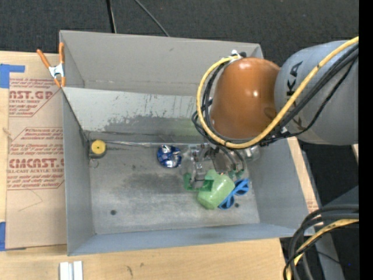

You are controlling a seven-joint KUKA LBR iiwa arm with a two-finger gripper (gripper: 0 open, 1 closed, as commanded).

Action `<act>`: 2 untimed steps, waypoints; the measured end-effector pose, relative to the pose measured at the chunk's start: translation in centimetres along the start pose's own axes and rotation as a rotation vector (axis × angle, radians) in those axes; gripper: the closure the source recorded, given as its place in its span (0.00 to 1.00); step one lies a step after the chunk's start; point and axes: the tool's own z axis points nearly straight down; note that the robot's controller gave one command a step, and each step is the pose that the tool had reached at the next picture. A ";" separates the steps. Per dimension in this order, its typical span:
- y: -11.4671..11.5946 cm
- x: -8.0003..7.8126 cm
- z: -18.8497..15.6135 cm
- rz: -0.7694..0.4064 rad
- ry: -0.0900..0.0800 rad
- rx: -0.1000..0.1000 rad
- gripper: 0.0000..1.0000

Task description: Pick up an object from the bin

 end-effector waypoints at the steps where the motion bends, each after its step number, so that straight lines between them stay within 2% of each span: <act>1: -0.6 1.8 -5.6 -0.550 0.004 -0.002 1.00; 2: -0.5 1.8 -5.5 -0.549 0.006 -0.004 0.00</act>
Offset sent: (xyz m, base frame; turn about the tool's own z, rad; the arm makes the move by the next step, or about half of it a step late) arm -0.0188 -0.0085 0.0554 -0.5499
